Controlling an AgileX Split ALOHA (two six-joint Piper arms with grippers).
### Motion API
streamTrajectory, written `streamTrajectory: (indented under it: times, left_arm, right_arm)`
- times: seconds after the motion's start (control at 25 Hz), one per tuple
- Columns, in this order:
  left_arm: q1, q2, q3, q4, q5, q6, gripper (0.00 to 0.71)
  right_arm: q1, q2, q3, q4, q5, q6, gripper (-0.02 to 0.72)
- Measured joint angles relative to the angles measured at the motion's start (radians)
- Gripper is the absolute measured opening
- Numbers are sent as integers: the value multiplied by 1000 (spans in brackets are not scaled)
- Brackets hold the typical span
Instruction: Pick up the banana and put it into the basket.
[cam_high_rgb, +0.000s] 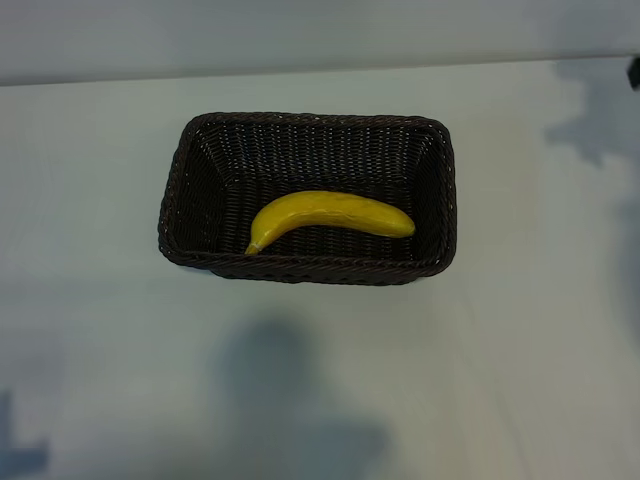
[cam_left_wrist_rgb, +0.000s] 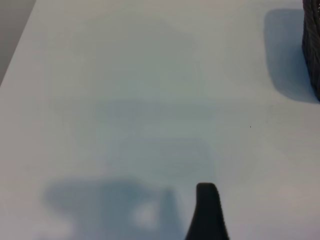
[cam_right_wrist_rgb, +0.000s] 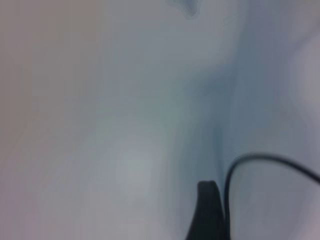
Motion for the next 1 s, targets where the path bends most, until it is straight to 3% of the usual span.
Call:
streamTrajectory:
  times: [0.4, 1.0]
  left_arm:
    - [0, 0, 0, 0, 0, 0, 571]
    - [0, 0, 0, 0, -1, 1, 571]
  right_arm:
    - [1, -514, 479, -1, 4, 8, 546]
    - [1, -1189, 925, 1, -22, 12, 546]
